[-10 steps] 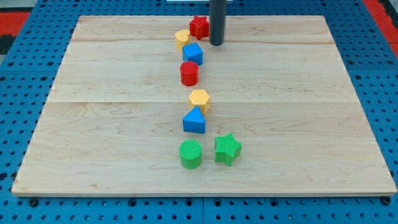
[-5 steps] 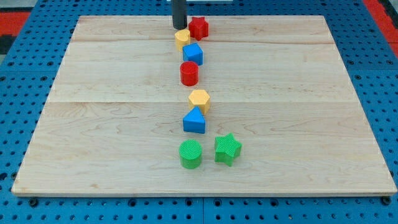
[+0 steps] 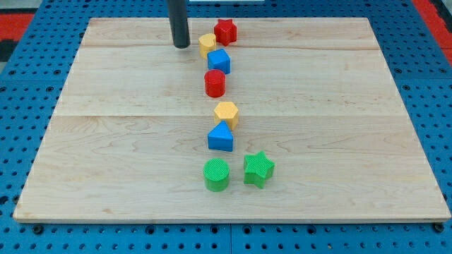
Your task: Move the yellow heart below the red star
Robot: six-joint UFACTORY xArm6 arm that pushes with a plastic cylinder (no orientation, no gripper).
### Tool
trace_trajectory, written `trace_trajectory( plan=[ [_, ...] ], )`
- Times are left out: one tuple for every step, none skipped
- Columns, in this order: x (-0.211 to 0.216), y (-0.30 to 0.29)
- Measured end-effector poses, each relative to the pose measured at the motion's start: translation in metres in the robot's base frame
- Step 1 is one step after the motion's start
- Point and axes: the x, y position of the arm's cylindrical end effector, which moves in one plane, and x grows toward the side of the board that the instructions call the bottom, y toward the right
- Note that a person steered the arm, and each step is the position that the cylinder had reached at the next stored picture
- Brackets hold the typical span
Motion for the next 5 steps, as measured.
trace_trajectory(
  plan=[
    [-0.002,0.023],
    [-0.006,0.034],
    [-0.016,0.003],
    [0.047,0.002],
    [0.117,0.002]
  ],
)
